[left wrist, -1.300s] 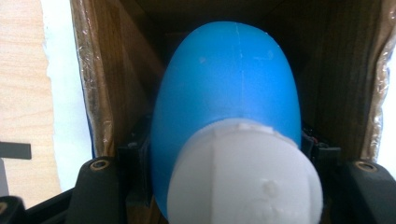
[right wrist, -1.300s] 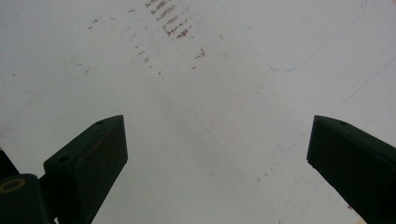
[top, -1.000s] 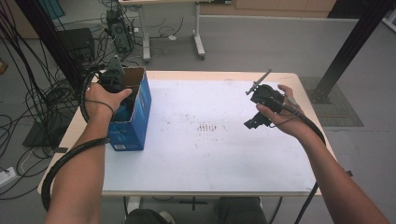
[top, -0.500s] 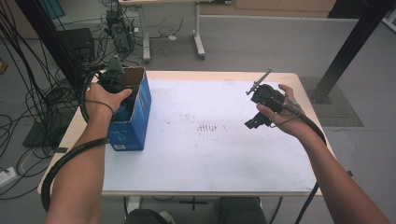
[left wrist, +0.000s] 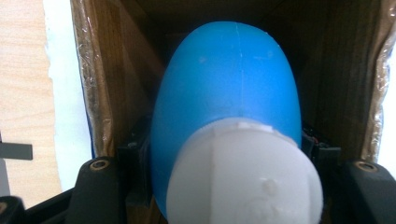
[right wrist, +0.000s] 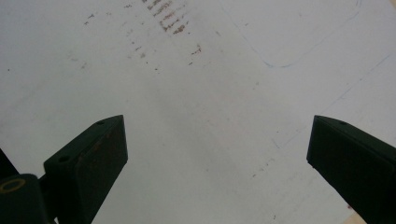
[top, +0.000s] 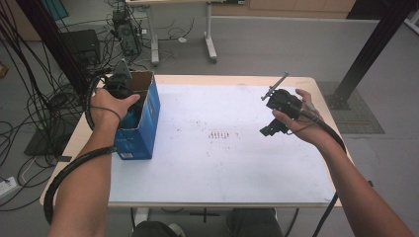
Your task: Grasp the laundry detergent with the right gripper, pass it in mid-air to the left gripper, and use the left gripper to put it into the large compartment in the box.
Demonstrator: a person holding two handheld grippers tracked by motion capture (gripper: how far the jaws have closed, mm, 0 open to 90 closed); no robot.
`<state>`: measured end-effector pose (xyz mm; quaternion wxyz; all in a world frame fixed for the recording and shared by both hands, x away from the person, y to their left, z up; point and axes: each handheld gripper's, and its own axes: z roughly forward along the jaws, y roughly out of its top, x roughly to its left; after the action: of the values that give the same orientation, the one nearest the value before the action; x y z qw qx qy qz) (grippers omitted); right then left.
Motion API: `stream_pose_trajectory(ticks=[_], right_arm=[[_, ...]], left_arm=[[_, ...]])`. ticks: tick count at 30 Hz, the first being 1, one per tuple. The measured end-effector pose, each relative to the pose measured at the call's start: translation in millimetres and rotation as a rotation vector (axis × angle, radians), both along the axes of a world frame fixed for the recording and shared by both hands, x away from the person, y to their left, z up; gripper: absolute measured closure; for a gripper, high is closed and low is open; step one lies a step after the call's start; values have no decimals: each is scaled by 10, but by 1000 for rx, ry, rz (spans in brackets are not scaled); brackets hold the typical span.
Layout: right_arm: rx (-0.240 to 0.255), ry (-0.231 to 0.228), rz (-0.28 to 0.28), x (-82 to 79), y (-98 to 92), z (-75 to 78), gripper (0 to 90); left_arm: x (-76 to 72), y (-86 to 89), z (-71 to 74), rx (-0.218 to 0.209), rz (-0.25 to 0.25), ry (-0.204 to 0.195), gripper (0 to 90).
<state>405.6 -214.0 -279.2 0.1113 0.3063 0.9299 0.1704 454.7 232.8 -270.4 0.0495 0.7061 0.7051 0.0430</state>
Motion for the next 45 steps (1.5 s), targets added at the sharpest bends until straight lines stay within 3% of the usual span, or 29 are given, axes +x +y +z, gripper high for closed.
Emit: stream_pose_trajectory(ticks=[45], right_arm=[[-5,-8,-1,-12,9,18,51]], left_arm=[[-7,3,-3,0,-1,-8,367]])
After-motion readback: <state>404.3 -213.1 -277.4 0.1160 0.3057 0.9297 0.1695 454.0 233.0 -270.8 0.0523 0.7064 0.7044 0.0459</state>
